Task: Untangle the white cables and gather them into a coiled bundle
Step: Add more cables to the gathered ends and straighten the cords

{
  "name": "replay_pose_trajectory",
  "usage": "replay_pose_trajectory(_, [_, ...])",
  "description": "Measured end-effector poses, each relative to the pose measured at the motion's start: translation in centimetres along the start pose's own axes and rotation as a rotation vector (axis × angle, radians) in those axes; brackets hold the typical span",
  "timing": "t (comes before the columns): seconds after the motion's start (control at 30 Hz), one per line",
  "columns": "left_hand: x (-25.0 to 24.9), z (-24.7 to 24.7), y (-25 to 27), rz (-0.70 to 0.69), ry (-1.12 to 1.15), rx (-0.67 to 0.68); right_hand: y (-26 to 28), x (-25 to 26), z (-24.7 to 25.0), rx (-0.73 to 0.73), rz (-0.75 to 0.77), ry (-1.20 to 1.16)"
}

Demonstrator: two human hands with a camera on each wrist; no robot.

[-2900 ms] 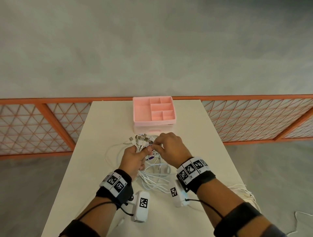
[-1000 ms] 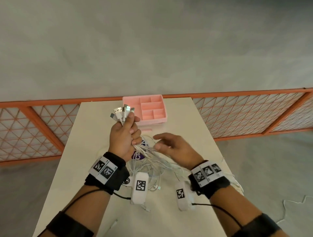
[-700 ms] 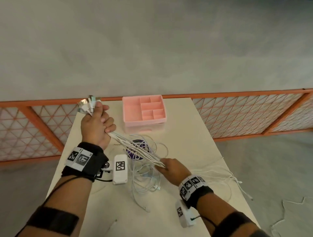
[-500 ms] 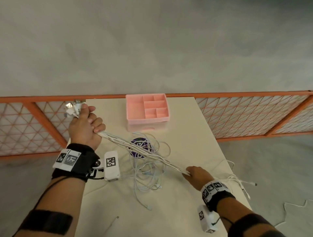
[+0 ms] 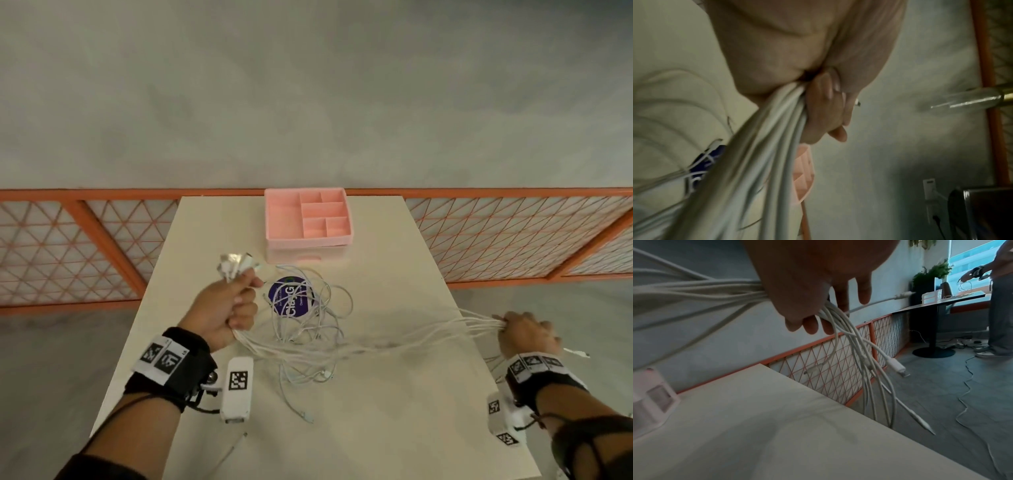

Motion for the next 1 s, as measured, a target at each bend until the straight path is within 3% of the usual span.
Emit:
replay_pose_trajectory(0.1, [2.4, -0.7, 0.3, 0.067, -0.106, 0.016, 1.0, 0.0, -2.7, 0.189, 0.039, 0.097])
replay_pose_trajectory(0.2, [3.4, -1.2, 0.6, 0.061, -0.161, 0.003, 2.7, -1.1, -8.5, 0.463, 0.063, 0.117])
replay_pose_trajectory(0.27, [3.8, -1.5, 0.6, 0.052, -0.189, -0.001, 3.8, -0.8, -11.3, 0.551, 0.104, 0.117])
replay_pose_trajectory(0.37, [4.0, -1.6, 0.4, 0.041, -0.216, -0.010, 5.5, 3.6, -7.9, 0.497, 0.157, 0.139])
replay_pose_trajectory(0.47, [4.1, -2.0, 0.2, 0.037, -0.226, -0.006, 5.8, 10.4, -3.8, 0.426, 0.260, -0.216])
replay_pose_trajectory(0.57, [4.3, -2.1, 0.4, 0.055, -0.243, 0.007, 9.1, 17.9, 0.3, 0.440, 0.535, -0.575])
replay_pose_trajectory(0.63, [4.6, -2.1, 0.6, 0.076, -0.265, 0.019, 12.0, 21.7, 2.2, 0.488, 0.717, -0.634])
replay_pose_trajectory(0.77, [5.1, -1.6, 1.0, 0.091, -0.287, 0.021, 16.9, 26.7, 1.8, 0.563, 0.984, -0.539])
replay_pose_trajectory(1.0, [5.4, -0.8, 1.3, 0.065, -0.288, -0.011, 18.9, 29.3, -3.4, 0.518, 1.016, -0.186])
Point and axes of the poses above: each hand's wrist, its own y-axis away from the middle knuckle, its own z-axis out of the back of the hand, x = y × z, the point moved 5 cm from there along -y, towards the middle knuckle, and after that the axes turned 4 degrees about -x, right-handed, at the moved point
